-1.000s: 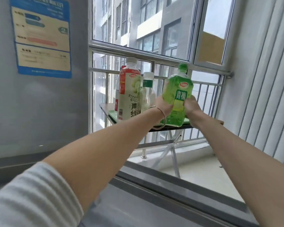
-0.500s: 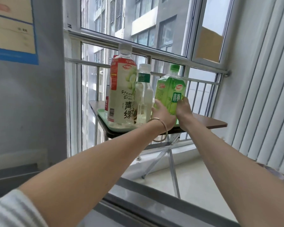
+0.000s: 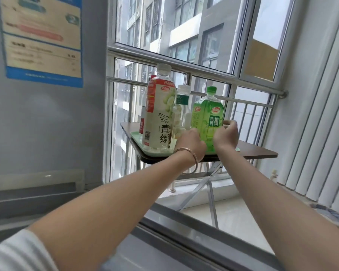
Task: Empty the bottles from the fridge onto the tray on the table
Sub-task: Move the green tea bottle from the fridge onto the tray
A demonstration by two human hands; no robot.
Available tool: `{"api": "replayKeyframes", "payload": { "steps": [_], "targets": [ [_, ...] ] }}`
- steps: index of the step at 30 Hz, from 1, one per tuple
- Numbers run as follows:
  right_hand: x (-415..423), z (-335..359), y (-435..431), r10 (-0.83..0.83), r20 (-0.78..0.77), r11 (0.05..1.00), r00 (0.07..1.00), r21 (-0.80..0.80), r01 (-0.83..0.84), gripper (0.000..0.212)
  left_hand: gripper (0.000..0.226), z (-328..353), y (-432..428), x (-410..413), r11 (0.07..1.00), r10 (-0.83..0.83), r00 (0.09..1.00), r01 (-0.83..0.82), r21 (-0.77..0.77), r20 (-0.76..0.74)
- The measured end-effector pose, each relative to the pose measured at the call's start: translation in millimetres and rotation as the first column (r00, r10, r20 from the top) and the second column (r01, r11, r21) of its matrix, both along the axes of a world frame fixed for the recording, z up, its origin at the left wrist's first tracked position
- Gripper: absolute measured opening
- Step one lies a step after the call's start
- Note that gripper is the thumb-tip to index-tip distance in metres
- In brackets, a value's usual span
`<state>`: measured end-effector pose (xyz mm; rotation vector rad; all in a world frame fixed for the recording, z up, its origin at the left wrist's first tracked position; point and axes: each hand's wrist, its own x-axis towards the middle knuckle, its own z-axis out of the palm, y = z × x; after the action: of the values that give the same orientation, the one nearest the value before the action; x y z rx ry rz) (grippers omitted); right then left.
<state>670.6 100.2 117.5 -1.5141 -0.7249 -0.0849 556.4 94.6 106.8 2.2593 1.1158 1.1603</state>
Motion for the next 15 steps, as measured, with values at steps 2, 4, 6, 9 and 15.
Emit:
{"api": "replayKeyframes", "payload": {
  "steps": [2, 4, 6, 9, 15],
  "targets": [
    [-26.8, 6.6, -21.8, -0.019, 0.124, 0.999, 0.992, 0.051, 0.012, 0.032, 0.020, 9.2, -10.7, -21.6, 0.999, 0.030, 0.999, -0.030, 0.011, 0.013],
    [-54.9, 10.6, -43.3, -0.013, 0.206, 0.997, 0.978, 0.072, -0.001, 0.032, 0.023, 17.1, -24.2, -45.5, 0.998, 0.060, 0.998, -0.060, 0.001, 0.036],
    [-88.1, 9.4, -64.8, 0.073, 0.283, 0.995, 0.956, 0.049, -0.090, 0.032, 0.023, 21.5, -39.2, -76.4, 0.996, 0.086, 0.992, -0.082, -0.038, 0.095],
    [-147.4, -3.7, -89.7, 0.296, 0.359, 0.954, 0.885, -0.066, -0.292, 0.031, 0.023, 17.6, -63.1, -131.2, 0.989, 0.119, 0.984, -0.106, -0.104, 0.130],
    [-268.4, -69.1, -92.9, 0.593, 0.283, 0.804, 0.754, -0.248, -0.540, 0.021, 0.026, -27.6, -86.9, -249.5, 0.941, 0.263, 0.965, -0.262, -0.213, -0.024]
  ]
}}
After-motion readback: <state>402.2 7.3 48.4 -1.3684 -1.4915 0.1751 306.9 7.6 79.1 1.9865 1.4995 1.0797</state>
